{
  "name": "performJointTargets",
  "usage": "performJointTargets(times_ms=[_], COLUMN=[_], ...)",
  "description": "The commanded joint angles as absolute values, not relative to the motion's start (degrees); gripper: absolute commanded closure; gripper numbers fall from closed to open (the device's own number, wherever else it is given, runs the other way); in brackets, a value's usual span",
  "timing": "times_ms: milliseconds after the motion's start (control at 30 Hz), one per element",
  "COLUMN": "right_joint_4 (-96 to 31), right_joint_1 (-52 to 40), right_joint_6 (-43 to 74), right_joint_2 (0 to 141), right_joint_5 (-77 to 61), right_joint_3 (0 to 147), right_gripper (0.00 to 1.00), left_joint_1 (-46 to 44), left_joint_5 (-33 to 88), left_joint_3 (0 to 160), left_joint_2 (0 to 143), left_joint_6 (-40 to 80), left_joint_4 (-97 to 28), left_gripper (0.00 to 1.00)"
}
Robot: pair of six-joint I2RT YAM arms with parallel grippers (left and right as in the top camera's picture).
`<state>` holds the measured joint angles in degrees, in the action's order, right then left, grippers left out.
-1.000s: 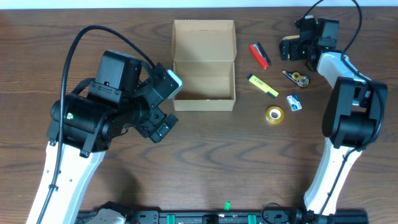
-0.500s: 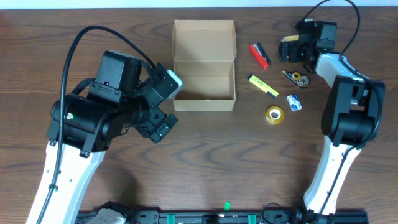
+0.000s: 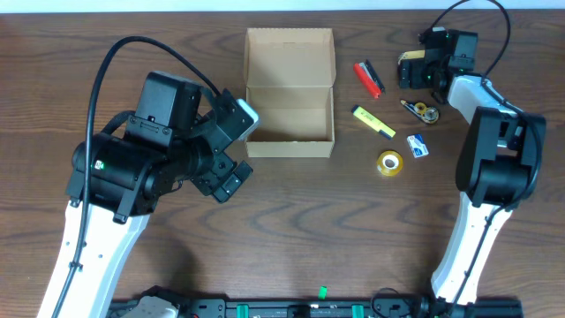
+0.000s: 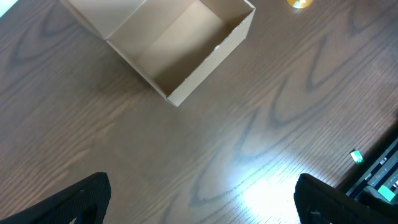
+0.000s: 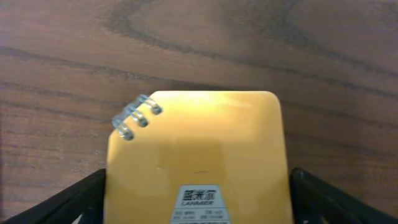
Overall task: Pack container
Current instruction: 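Grasp the yellow spiral notepad with the right gripper and lift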
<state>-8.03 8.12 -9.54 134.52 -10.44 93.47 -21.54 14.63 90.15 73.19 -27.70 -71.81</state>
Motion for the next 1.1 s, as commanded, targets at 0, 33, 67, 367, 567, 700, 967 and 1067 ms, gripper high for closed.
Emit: performJointTargets(times_ms=[0, 33, 67, 367, 567, 700, 967, 1067], right_joint_4=[-8.82, -8.80, -8.80, -8.75, -8.91, -10.17, -15.42, -17.15], right_joint_1=[7.42, 7.42, 7.42, 7.42, 7.44, 7.42, 7.40, 7.18], right_joint_6=[-8.73, -8.54, -8.08, -5.56, -2.52, -2.57, -2.59, -2.59], right_joint_2=[136.09, 136.09, 136.09, 136.07, 134.87, 132.60, 125.95, 123.48], right_joint_5=[-10.50, -10.50, -10.50, -10.52, -10.76, -10.96, -10.98, -10.98], right_joint_3=[94.08, 94.08, 94.08, 94.08, 94.67, 96.36, 97.71, 97.71], right_gripper=[0.18, 0.20, 0.22, 0.33, 0.36, 0.38, 0.40, 0.40], left_joint_1=[-21.54, -21.54, -21.54, -21.54, -21.54, -21.54, -21.54, -21.54], left_joint_5=[14.44, 14.44, 14.44, 14.44, 14.44, 14.44, 14.44, 14.44], left_joint_3=[91.88, 91.88, 91.88, 91.88, 91.88, 91.88, 91.88, 91.88], left_joint_2=[73.06, 73.06, 73.06, 73.06, 73.06, 73.06, 73.06, 73.06], left_joint_6=[-28.29, -28.29, -28.29, -28.29, -28.29, -28.29, -28.29, -28.29], left_joint_4=[-71.99, -71.96, -71.99, -71.99, -71.99, -71.99, -71.99, -71.99], left_gripper=[0.05, 0.05, 0.05, 0.05, 0.05, 0.05, 0.05, 0.05])
